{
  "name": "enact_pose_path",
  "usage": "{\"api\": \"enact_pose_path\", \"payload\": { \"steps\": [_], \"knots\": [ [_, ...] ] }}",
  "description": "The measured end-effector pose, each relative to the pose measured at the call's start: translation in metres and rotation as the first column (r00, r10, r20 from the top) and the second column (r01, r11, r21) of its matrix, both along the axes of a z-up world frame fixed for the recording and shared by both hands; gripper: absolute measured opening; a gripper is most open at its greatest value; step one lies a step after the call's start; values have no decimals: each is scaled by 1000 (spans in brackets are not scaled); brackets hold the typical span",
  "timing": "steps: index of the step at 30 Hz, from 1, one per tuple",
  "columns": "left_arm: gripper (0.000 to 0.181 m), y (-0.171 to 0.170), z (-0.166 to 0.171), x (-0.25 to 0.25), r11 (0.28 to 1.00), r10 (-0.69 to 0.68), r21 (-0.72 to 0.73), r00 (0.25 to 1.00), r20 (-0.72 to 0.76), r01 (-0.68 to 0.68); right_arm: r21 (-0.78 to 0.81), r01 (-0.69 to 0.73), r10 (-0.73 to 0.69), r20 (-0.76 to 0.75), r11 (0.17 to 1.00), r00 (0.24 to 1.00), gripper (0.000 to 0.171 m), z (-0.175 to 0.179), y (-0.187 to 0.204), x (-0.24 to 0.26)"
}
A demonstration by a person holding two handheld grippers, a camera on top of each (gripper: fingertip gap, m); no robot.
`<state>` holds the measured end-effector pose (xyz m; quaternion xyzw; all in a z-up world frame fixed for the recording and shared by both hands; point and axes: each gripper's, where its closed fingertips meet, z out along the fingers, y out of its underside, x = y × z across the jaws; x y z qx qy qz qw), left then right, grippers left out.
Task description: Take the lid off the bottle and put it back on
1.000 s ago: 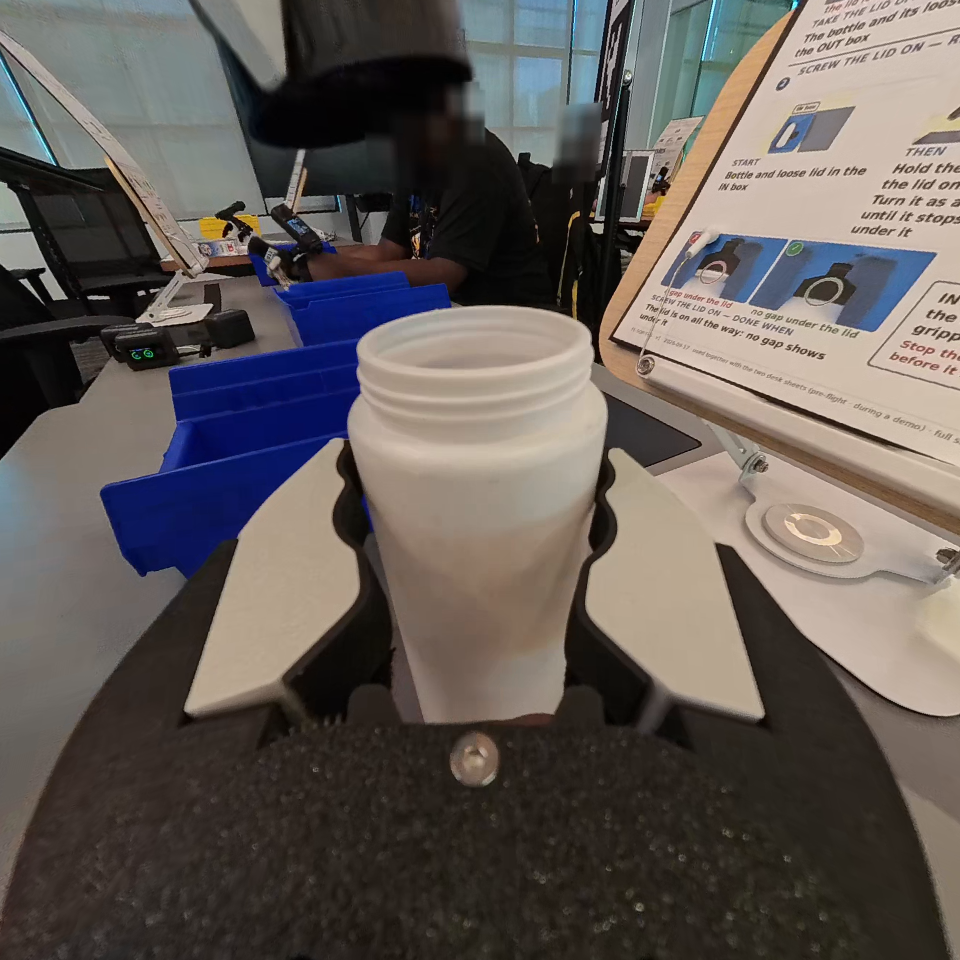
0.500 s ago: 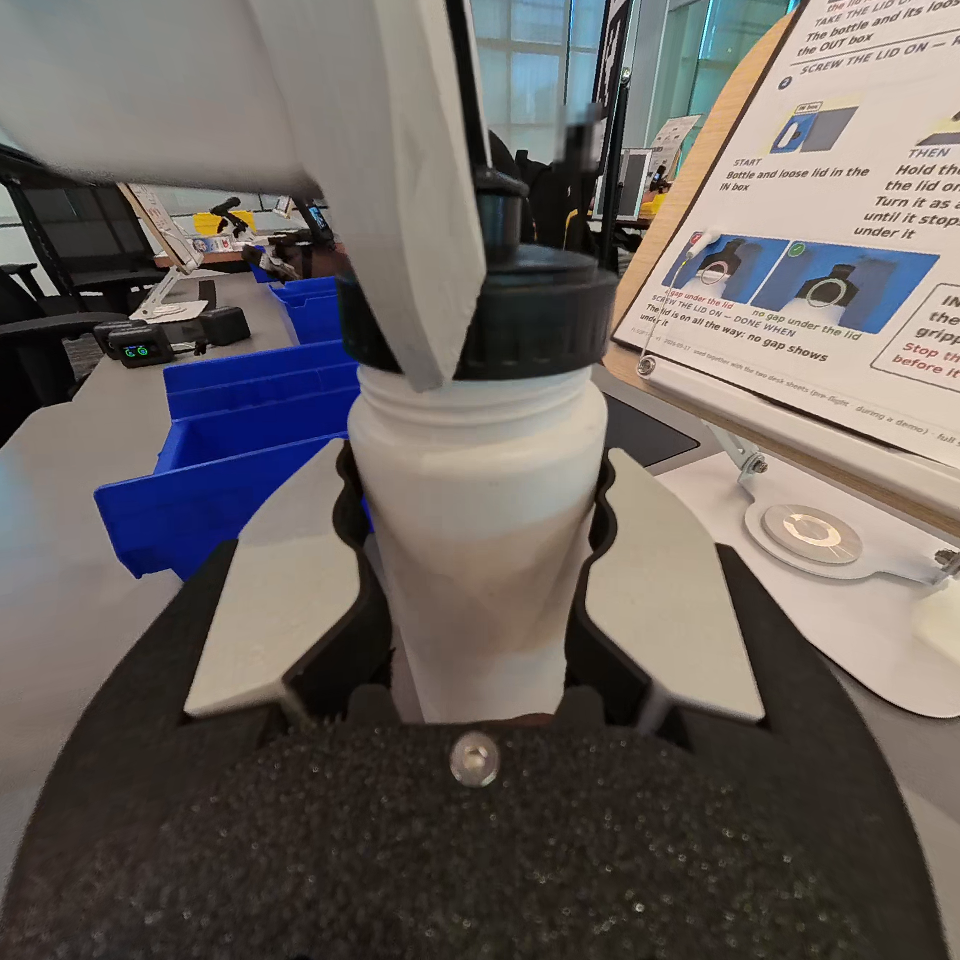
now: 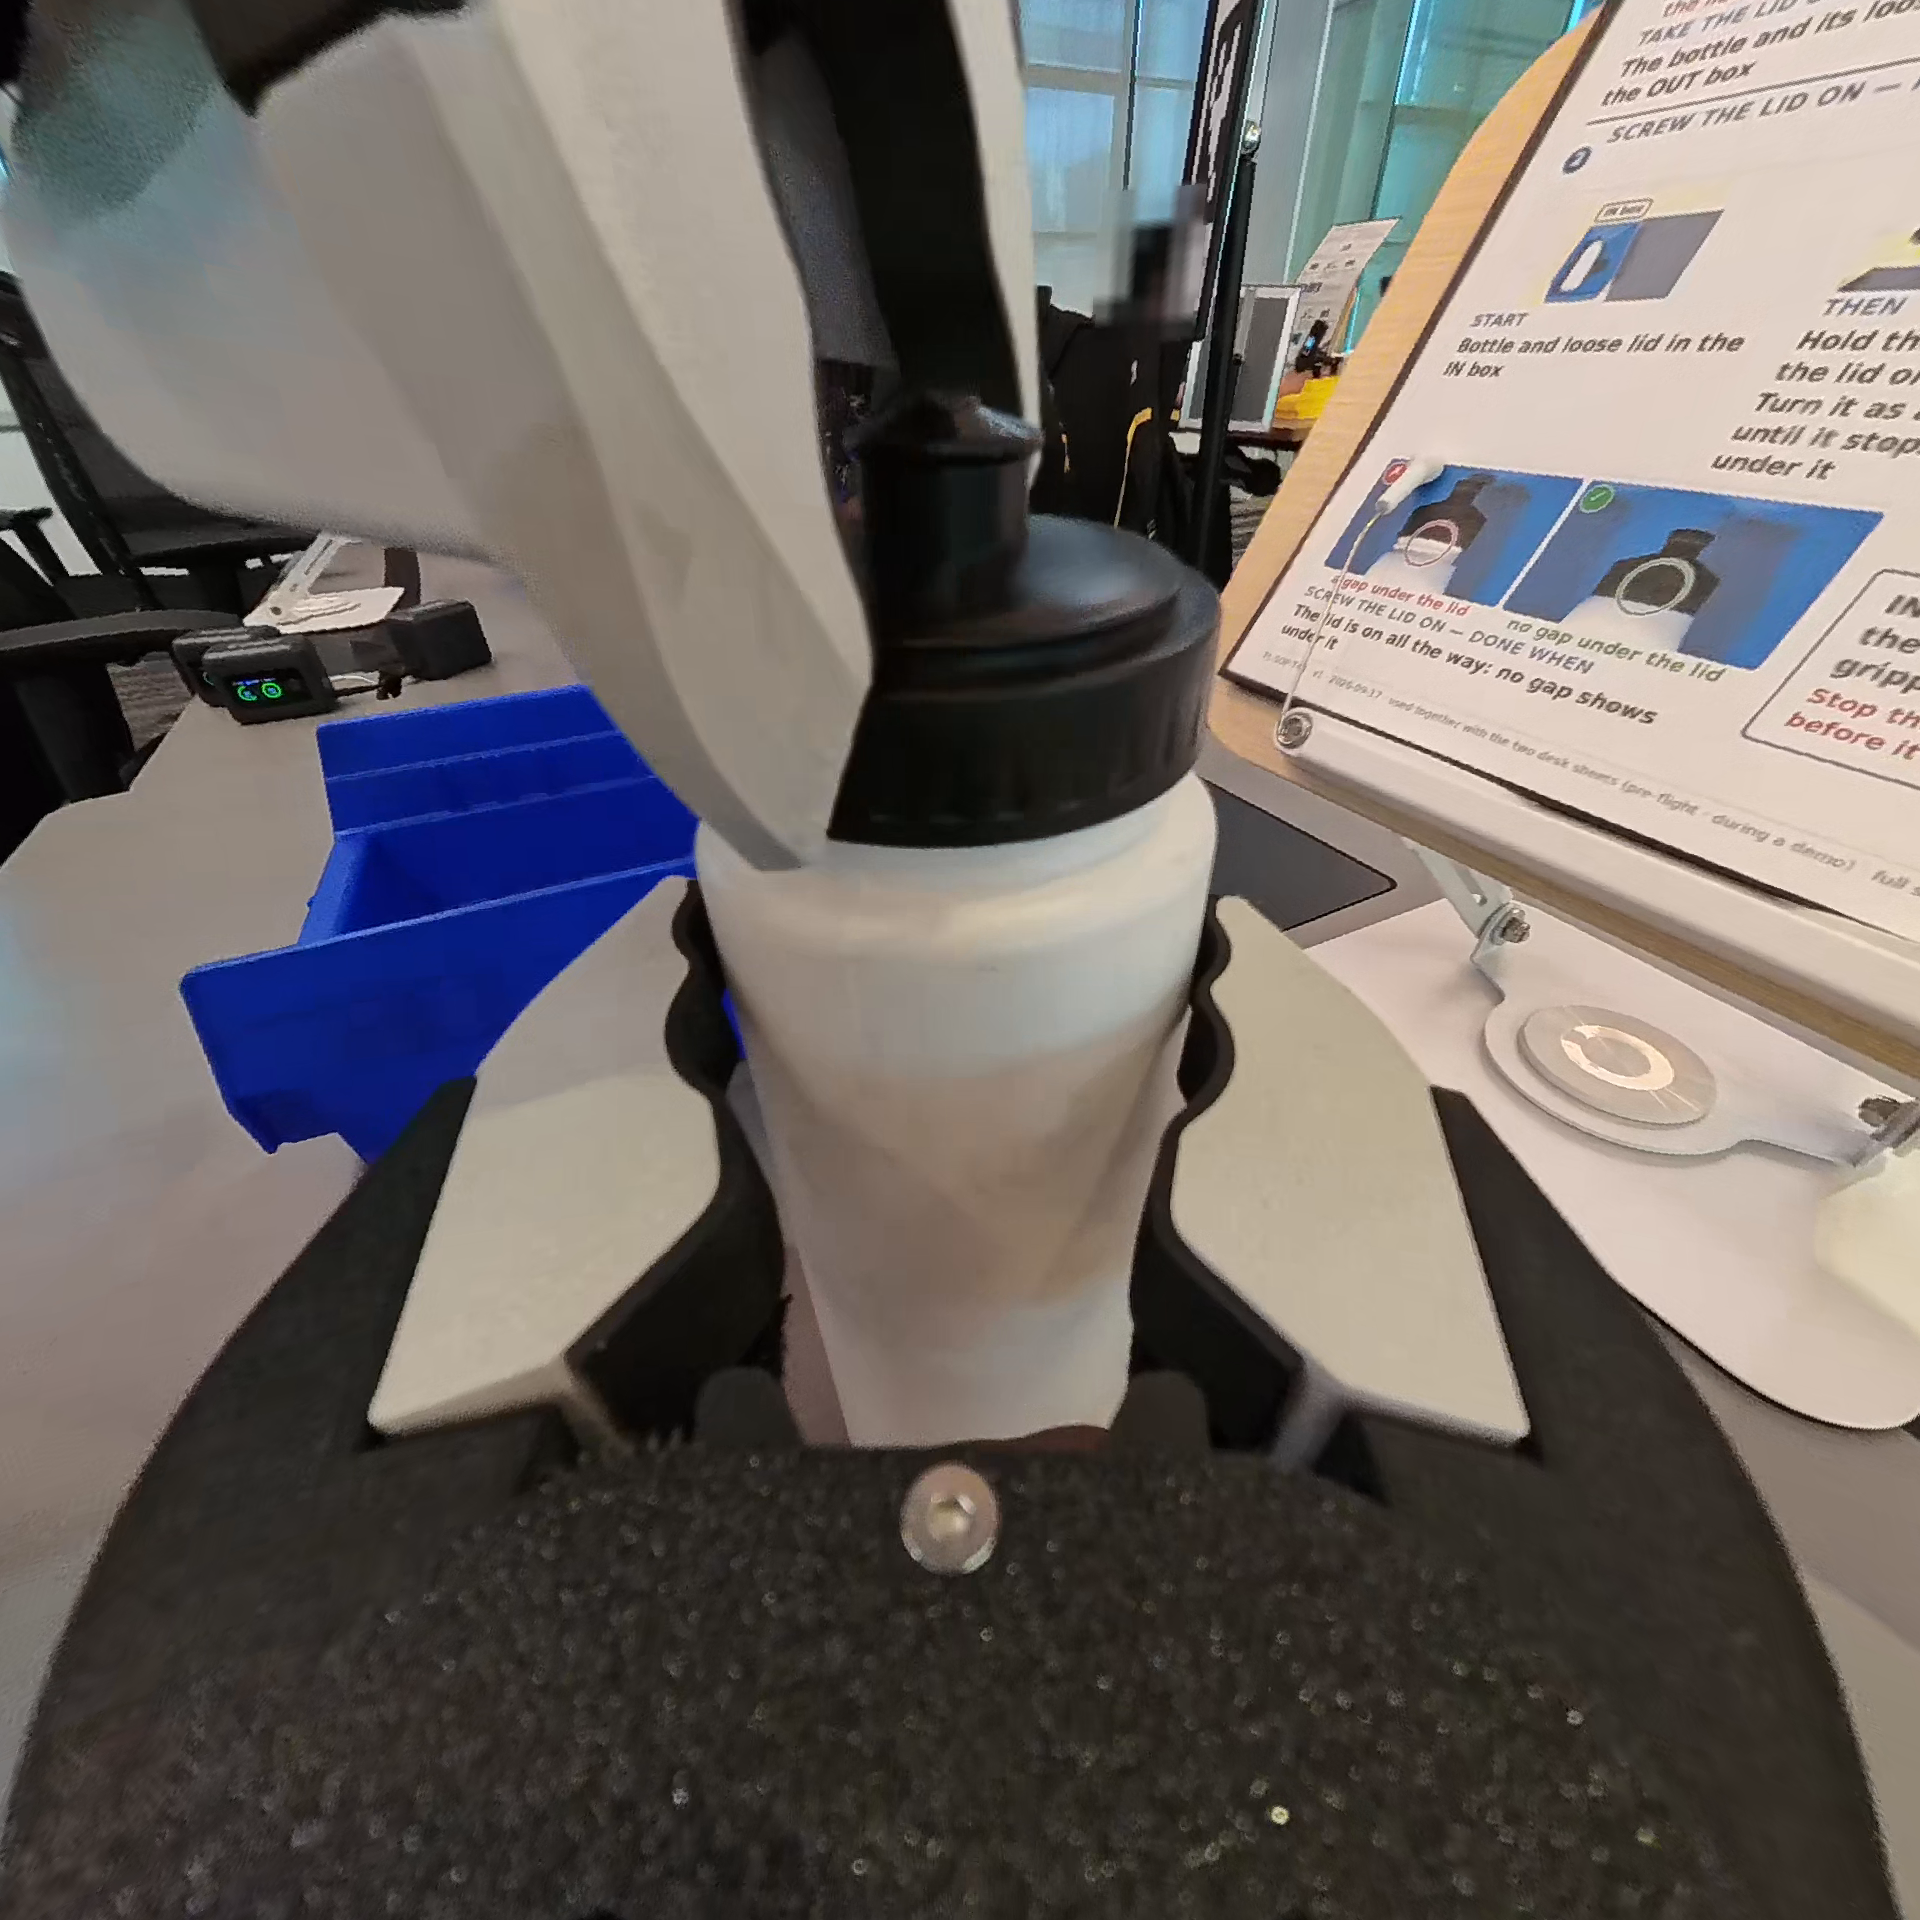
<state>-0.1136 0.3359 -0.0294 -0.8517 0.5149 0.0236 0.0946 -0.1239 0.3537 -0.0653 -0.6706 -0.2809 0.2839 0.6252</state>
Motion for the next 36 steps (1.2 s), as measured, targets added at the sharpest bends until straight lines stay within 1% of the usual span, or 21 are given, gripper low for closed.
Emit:
{"api": "enact_pose_path", "payload": {
  "steps": [2,5,6,9,11,15,18,20,22,23,25,27,29,30,32,34,36],
  "knots": [
    [71,0,0,-1,997,-82,-8,997,-10,82,1,2,-2,2,1000,1000,85,0,0,-1],
    [71,1,0,-3,966,-258,-14,965,-38,258,4,2,-2,6,1000,1000,85,0,0,-1],
    [71,2,0,-5,947,-321,-13,945,-55,321,3,4,-4,7,1000,1000,85,0,0,-1],
    [69,6,-2,-11,857,-512,6,851,-118,516,1,5,-5,0,1000,1000,85,0,0,0],
    [68,8,-2,-11,817,-572,2,810,-128,577,-1,6,-6,-4,1000,1000,85,0,1,1],
    [68,10,-1,-5,793,-606,12,791,-85,609,-11,11,-11,-16,1000,1000,85,-1,2,4],
    [68,6,-1,-6,830,-557,16,830,-27,557,-7,7,-7,-15,1000,1000,85,-1,2,3],
    [71,2,2,-4,881,-472,23,880,53,472,-2,9,-9,-4,1000,1000,85,-1,1,1],
    [86,2,6,0,931,-365,78,917,163,357,-3,15,-15,0,1000,1000,85,-1,1,1],
    [92,1,8,4,950,-310,110,921,237,292,-5,16,-16,-2,1000,1000,85,-1,2,1],
    [95,3,15,10,978,-184,169,891,415,123,-10,17,-17,-9,1000,1000,85,-1,2,3],
    [93,7,19,10,978,-76,204,815,575,-53,-11,18,-18,-11,1000,1000,85,-1,2,3],
    [89,5,18,12,964,-45,222,733,678,-147,-8,19,-19,-4,1000,1000,86,-1,2,2],
    [89,5,16,12,955,-47,240,709,704,-174,-5,21,-21,0,1000,1000,86,-1,2,1],
    [88,5,9,13,942,-54,269,697,715,-203,1,29,-29,8,1000,1000,86,-1,1,-1],
    [87,4,-1,14,939,-66,285,715,696,-191,4,32,-32,16,999,999,86,-1,1,-2],
    [76,10,-5,12,920,-83,336,734,674,-204,1,32,-32,22,999,999,85,-1,1,-3]
  ]
}}
